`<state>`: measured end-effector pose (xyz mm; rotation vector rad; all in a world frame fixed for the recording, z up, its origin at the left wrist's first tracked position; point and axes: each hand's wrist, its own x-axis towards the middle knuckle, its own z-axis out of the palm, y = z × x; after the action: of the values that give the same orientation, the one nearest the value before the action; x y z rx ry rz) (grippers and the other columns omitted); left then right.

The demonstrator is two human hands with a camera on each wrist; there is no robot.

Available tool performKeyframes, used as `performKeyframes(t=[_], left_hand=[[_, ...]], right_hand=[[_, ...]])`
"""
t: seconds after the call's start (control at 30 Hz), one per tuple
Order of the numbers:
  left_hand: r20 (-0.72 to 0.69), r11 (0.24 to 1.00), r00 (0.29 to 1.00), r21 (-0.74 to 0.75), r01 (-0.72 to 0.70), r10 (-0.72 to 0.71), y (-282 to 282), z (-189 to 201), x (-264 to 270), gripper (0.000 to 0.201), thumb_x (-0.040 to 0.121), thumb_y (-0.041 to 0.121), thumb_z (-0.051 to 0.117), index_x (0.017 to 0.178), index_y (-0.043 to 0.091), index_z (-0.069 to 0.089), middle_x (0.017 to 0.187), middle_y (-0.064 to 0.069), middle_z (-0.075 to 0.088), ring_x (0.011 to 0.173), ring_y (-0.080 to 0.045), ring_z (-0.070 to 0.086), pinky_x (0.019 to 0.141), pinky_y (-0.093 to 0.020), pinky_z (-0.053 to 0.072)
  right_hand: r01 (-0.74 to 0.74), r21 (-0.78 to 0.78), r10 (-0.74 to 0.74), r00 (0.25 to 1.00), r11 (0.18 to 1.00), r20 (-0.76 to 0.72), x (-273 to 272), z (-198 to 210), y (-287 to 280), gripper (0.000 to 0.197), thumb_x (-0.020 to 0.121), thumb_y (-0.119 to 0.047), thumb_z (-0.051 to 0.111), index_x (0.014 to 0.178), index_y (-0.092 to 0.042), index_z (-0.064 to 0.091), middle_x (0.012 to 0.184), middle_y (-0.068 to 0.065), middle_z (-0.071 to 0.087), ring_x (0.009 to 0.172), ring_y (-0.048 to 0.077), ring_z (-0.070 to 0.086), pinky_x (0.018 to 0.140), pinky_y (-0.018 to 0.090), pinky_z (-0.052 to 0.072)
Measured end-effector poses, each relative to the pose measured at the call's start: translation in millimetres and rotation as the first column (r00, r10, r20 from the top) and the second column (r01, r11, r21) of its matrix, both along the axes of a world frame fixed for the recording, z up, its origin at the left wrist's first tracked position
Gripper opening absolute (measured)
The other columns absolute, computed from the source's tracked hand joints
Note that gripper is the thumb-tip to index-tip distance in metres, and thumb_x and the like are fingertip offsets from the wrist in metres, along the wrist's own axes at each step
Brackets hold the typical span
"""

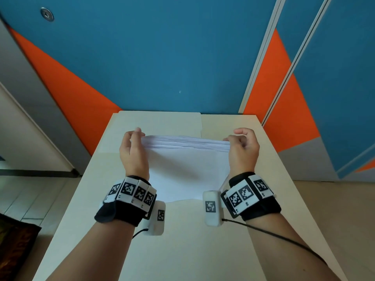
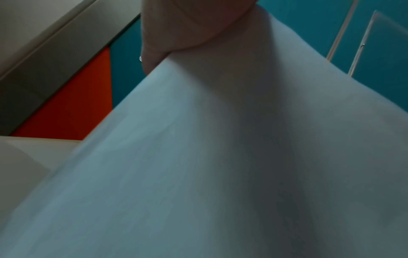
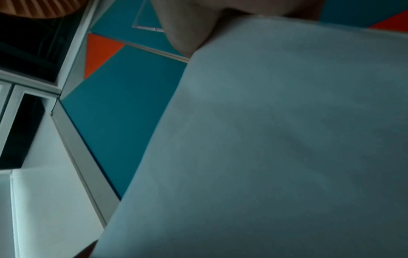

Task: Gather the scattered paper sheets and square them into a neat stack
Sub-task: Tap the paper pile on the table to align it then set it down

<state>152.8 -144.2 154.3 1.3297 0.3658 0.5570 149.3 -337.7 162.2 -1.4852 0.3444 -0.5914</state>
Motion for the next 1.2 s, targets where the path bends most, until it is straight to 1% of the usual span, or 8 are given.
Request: performKeyframes(t=[0.1,0.23,0.33,0.43,0.53,0.67,1.03,1.2], left_hand=[[-0.02,1.0,0.999,-0.004,-0.03,0.03,0.0,-2.6,2.4,0.022,0.083,0.019,0.054,0.062,0.023,0.048,0.065,0.007,0.047,0.063,-0.01,0.041,0.067,-0.028,0.033],[-0.042,1.0,0.999,-0.018,-0.01,0.009,4.6,-2.7,6.8,0.021,0.087,0.025,0.051,0.066,0.023,0.052,0.072,0.004,0.048,0.072,-0.015,0.043,0.074,-0.03,0.034],[-0.099,0.988,0.983,-0.02,0.153,-0.155,14.5,-12.4,11.5,0.032,0.08,0.06,0.042,0.078,0.033,0.059,0.102,-0.004,0.059,0.099,-0.023,0.053,0.092,-0.034,0.04],[-0.111,0.889,0.882,-0.017,0.458,-0.457,31.3,-36.4,9.3,0.064,0.056,0.074,0.058,0.108,0.037,0.054,0.12,-0.003,0.06,0.111,-0.019,0.057,0.099,-0.041,0.046],[-0.156,0.749,0.737,-0.033,0.662,-0.658,37.5,-60.9,-2.8,0.09,0.027,0.053,0.089,0.106,0.022,0.06,0.094,0.004,0.075,0.094,-0.016,0.069,0.074,-0.027,0.056],[-0.144,0.799,0.787,-0.051,0.6,-0.6,39.2,-67.3,-2.4,0.065,0.023,0.046,0.091,0.082,0.022,0.075,0.085,0.004,0.077,0.084,-0.012,0.072,0.076,-0.031,0.054],[-0.16,0.785,0.77,-0.065,0.617,-0.618,32.9,-57.6,-5.1,0.056,0.041,0.017,0.083,0.095,0.018,0.07,0.095,-0.001,0.076,0.095,-0.021,0.07,0.084,-0.038,0.053],[-0.17,0.789,0.772,-0.071,0.611,-0.613,31.1,-57.7,0.0,0.05,0.039,0.016,0.083,0.087,0.021,0.073,0.091,0.0,0.076,0.089,-0.017,0.071,0.085,-0.038,0.053]], right_hand=[[-0.111,0.051,0.109,0.993,0.992,0.045,-6.9,4.6,2.2,0.005,0.085,-0.022,0.059,0.084,-0.023,0.054,0.071,0.003,0.065,0.064,-0.003,0.057,0.074,0.019,0.044],[-0.446,0.058,0.439,0.893,0.893,0.098,-15.7,-9.5,-12.0,0.07,0.054,-0.044,0.082,0.113,-0.041,0.045,0.094,-0.002,0.06,0.091,0.011,0.059,0.085,0.025,0.051],[-0.53,0.084,0.531,0.847,0.844,0.006,-20.9,-24.6,-24.1,0.09,0.061,0.0,0.08,0.131,-0.035,0.035,0.105,-0.004,0.056,0.09,0.003,0.063,0.071,0.012,0.053],[-0.551,0.067,0.551,0.805,0.832,-0.222,-20.8,-40.1,-27.0,0.065,0.065,0.017,0.072,0.114,-0.022,0.053,0.098,-0.007,0.063,0.076,-0.008,0.066,0.079,0.02,0.056],[-0.549,0.081,0.54,0.765,0.832,-0.353,-17.4,-47.0,-25.3,0.034,0.066,0.008,0.076,0.083,-0.019,0.063,0.086,-0.002,0.068,0.082,0.014,0.07,0.078,0.032,0.057],[-0.477,0.277,0.54,0.807,0.834,-0.24,-11.2,-35.6,-19.2,0.032,0.069,0.008,0.073,0.099,0.0,0.062,0.083,0.006,0.067,0.056,0.004,0.069,0.046,0.018,0.051],[-0.631,0.12,0.639,0.729,0.766,-0.247,-12.0,-54.0,-28.6,0.047,0.065,0.016,0.072,0.092,-0.022,0.063,0.093,-0.003,0.07,0.079,0.001,0.069,0.079,0.024,0.055],[-0.561,0.199,0.595,0.754,0.804,-0.277,-8.3,-60.4,-32.4,0.034,0.066,0.01,0.074,0.086,-0.017,0.066,0.081,-0.004,0.073,0.072,0.008,0.07,0.06,0.019,0.054]])
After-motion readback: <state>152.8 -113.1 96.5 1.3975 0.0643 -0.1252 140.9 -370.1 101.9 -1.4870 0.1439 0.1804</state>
